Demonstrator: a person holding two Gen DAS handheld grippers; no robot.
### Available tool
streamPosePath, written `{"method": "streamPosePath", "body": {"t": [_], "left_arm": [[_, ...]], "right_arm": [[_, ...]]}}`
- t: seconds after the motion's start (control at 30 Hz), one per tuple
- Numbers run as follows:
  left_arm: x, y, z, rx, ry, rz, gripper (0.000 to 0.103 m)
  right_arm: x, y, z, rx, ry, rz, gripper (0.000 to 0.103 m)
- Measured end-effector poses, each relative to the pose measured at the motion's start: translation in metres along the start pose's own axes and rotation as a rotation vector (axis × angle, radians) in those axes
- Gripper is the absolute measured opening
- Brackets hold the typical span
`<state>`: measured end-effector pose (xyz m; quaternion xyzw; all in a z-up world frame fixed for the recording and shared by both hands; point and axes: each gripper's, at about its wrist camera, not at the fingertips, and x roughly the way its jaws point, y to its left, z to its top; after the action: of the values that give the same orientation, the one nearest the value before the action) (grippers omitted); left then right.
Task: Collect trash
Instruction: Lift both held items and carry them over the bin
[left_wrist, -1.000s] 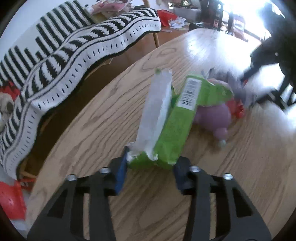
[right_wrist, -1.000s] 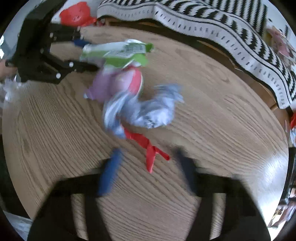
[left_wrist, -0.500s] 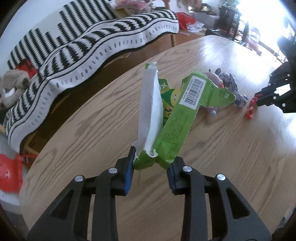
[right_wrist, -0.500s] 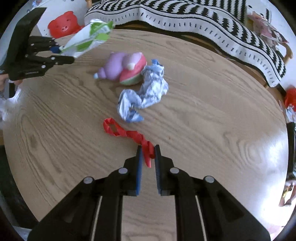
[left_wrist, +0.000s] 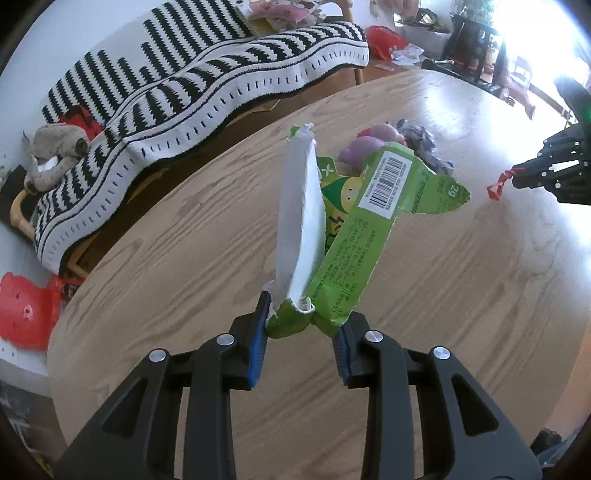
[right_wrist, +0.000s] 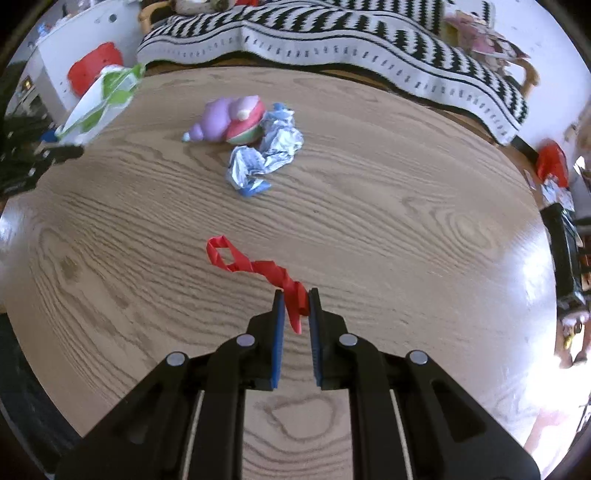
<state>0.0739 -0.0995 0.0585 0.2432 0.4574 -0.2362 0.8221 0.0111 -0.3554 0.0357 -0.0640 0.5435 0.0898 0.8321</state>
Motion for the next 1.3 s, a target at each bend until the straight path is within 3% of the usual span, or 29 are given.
{"method": "streamPosePath", "body": {"t": [0.17, 0.43, 0.67, 0.9, 1.07, 1.3], "left_arm": [[-0.023, -0.015, -0.013, -0.016, -0.021, 0.006, 0.030], [-0.079, -0.079, -0.032, -0.004, -0.095, -0.080, 0.030], [-0.105, -0.181, -0.065, 0.057, -0.106, -0.197, 0.030], [-0.113, -0.279, -0.090, 0.112, -0.089, -0.389, 0.030], [-0.080, -0.345, -0.112, 0.209, 0.048, -0.481, 0.030], [-0.014, -0.402, -0.132, 0.332, 0.167, -0.445, 0.030]], "right_arm": [[-0.029, 0.002, -0.017, 0.032, -0.045, -0.028, 0.013], [-0.102, -0.003, -0.078, 0.110, -0.162, -0.058, 0.013], [-0.154, -0.029, -0.172, 0.210, -0.179, -0.106, 0.013], [-0.184, -0.043, -0.278, 0.326, -0.191, -0.157, 0.013], [-0.158, -0.042, -0.347, 0.462, -0.163, -0.103, 0.013], [-0.078, -0.052, -0.407, 0.649, -0.085, -0.032, 0.013]]}}
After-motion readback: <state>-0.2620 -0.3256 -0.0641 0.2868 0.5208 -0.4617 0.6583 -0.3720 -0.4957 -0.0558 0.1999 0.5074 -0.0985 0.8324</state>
